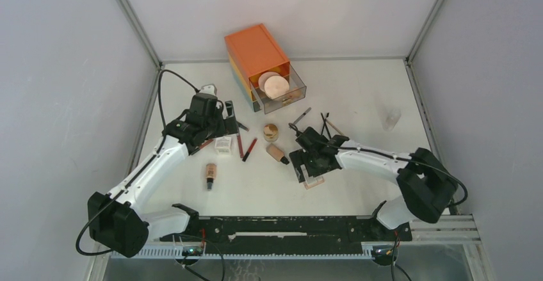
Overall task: Organize the makeup
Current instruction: Pick up the makeup from the center of the board.
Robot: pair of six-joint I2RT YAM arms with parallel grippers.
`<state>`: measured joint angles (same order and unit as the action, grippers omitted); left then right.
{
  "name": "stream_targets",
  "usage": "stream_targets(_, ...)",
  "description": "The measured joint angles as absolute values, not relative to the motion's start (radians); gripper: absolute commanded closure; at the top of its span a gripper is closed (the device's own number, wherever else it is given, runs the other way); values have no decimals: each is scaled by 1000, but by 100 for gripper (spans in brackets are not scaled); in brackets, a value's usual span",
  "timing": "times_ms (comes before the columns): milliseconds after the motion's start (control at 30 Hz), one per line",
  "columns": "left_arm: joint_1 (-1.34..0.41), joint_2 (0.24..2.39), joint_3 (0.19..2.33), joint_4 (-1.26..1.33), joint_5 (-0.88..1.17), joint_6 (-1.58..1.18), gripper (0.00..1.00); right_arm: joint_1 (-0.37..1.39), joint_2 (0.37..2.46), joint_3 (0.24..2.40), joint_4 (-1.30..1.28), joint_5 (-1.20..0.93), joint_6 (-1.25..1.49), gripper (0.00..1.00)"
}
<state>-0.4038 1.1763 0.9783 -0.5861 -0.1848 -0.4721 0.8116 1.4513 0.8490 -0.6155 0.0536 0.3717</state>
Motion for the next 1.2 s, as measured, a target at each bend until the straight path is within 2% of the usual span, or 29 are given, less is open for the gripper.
stream_targets(100,-403,1175,978,-586,-185,-472,0,826,1510,835,-596,53,373,4)
stream_targets(500,-404,1152,977,-586,-187,-471,0,845,1554,838,-573,112,377,33)
stream_targets(567,-404,1148,977,-586,-193,-471,0,845,1553,837,-572,113,377,35)
stream_targets(800,-404,1146,977,-586,-208,-463,0,839,1504,817,-573,110,393,38)
stream_targets(967,-404,1146,977,-586,-215,-462,0,812,1390,834,-608,116,400,39)
stream_targets(1200,-404,1146,977,-586,-220,-462,0,743,1276,988,-672,131,388,40)
